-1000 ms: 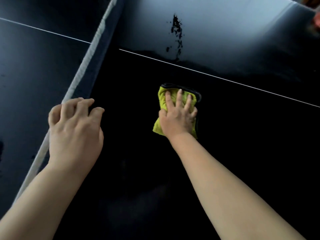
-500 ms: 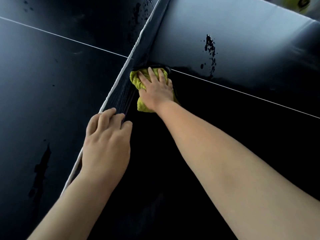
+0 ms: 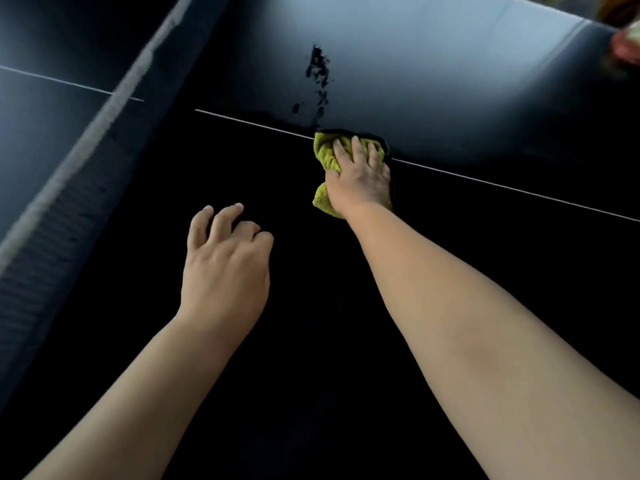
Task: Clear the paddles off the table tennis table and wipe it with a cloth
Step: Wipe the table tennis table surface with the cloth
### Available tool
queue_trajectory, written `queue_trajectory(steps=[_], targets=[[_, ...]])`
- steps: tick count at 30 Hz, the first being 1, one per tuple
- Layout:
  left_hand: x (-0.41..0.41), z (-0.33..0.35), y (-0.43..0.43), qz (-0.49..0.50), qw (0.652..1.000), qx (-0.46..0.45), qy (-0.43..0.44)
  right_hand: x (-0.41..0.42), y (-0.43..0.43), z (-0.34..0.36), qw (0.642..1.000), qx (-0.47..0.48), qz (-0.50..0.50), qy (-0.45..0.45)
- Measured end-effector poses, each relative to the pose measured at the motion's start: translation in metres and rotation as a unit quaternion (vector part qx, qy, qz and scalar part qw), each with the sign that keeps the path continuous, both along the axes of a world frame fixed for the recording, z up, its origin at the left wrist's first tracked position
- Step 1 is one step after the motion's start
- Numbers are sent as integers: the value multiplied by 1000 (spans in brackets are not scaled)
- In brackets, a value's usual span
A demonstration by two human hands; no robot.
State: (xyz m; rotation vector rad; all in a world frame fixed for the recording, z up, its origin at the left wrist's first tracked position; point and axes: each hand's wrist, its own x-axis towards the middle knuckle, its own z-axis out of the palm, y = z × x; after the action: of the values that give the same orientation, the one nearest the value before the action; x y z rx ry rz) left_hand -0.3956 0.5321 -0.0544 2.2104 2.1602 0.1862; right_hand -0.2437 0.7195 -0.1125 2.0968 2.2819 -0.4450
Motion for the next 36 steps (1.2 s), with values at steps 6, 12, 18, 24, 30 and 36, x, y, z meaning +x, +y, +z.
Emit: queue_trajectory(steps=[6, 12, 18, 24, 30, 36], targets=[[150, -9, 14, -68, 998, 10, -11, 184, 2, -6, 997, 18, -74, -15], [285, -22, 21, -131, 991, -1, 3, 352, -8, -11, 990, 20, -139, -24], [356, -32, 5, -154, 988, -11, 7, 472, -29, -10, 980, 23, -197, -29], [360, -27, -32, -142, 989, -31, -23, 505, -81, -6, 966, 3, -256, -41], [301, -20, -71, -88, 994, -24, -57, 450, -122, -2, 953, -17, -296, -61], [237, -25, -114, -34, 995, -26, -87, 350, -140, -2, 971, -26, -226, -77]])
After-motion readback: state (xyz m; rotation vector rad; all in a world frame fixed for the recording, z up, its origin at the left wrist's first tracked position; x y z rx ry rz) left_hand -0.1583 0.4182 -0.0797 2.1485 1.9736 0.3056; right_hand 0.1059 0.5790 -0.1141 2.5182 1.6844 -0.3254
